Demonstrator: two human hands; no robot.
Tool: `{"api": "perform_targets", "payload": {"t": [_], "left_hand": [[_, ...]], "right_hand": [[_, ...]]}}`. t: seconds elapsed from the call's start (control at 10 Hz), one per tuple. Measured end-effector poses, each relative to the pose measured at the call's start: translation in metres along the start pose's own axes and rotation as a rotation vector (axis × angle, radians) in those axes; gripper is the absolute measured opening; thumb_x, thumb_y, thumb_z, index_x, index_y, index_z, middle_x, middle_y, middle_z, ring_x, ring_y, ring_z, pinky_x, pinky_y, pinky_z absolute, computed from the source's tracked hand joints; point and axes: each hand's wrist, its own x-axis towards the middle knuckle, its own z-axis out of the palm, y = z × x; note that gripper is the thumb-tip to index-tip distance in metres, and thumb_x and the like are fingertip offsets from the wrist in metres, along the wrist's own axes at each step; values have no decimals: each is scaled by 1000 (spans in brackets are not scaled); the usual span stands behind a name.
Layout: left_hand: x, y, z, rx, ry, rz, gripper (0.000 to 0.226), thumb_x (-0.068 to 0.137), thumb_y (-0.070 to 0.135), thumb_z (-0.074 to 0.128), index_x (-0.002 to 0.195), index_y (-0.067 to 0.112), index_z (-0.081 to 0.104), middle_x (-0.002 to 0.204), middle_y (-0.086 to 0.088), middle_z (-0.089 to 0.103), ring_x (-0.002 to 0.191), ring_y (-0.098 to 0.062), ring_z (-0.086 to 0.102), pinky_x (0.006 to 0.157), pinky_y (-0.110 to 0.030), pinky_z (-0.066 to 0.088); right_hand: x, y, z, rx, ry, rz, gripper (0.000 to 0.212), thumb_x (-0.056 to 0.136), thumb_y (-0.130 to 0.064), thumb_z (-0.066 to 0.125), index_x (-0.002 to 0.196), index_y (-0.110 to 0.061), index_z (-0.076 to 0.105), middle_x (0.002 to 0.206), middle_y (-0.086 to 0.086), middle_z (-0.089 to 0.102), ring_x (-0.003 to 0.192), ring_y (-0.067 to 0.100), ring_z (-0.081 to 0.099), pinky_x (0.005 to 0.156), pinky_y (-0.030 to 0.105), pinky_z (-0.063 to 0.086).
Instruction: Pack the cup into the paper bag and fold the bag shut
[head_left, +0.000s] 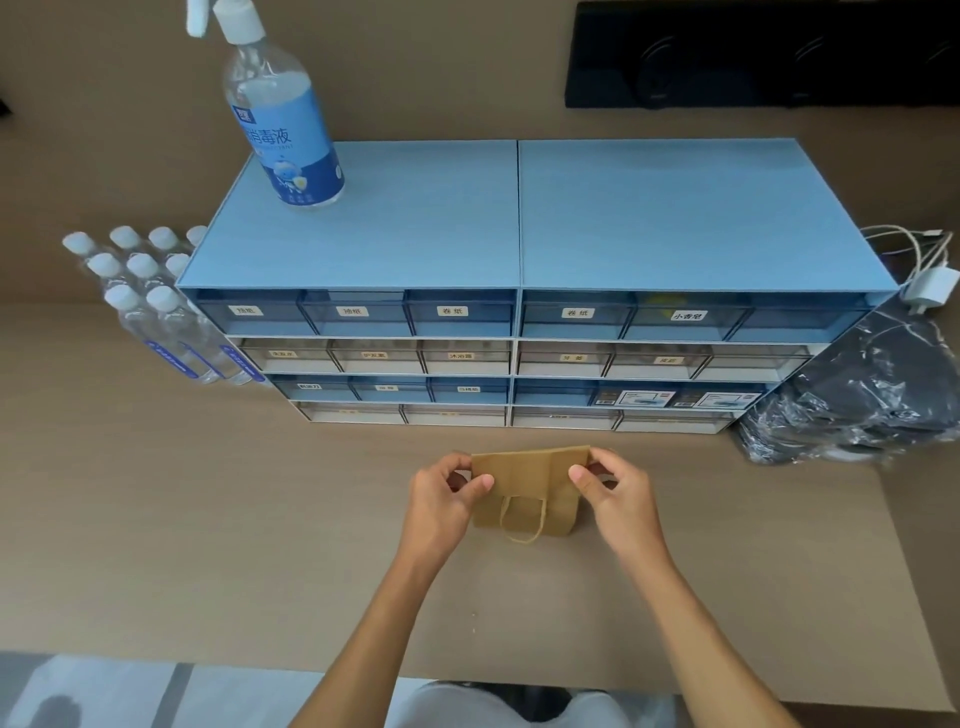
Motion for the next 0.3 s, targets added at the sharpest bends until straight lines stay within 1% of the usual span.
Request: {"api": "perform_targets", "payload": {"t": [0.1, 0.2, 0.3], "left_hand": [[0, 0, -3, 40, -6, 2, 17, 84, 17, 75, 100, 17, 73, 61, -8, 53, 57, -15, 47, 57, -26, 42], [-2, 2, -8, 66, -19, 28, 27, 83, 24, 75, 110, 24, 70, 60, 1, 51, 54, -9, 45, 51, -15, 39], [-6, 8, -15, 39, -20, 94, 30, 83, 31, 75, 111, 37, 65, 79, 11, 58, 57, -2, 48, 55, -9, 40]], "right_hand": [[-4, -5, -2, 23, -13, 12, 29, 85, -15, 69, 102, -39, 69, 101, -5, 72, 97, 15, 63, 81, 30, 53], [-8, -11, -6, 44, -45, 17, 37, 84, -23, 68, 116, -42, 64, 114, -8, 68, 109, 12, 59, 88, 34, 53], [-12, -23, -8, 85, -68, 7, 43, 84, -28, 65, 126, -40, 59, 125, -14, 63, 120, 10, 54, 100, 44, 47]]}}
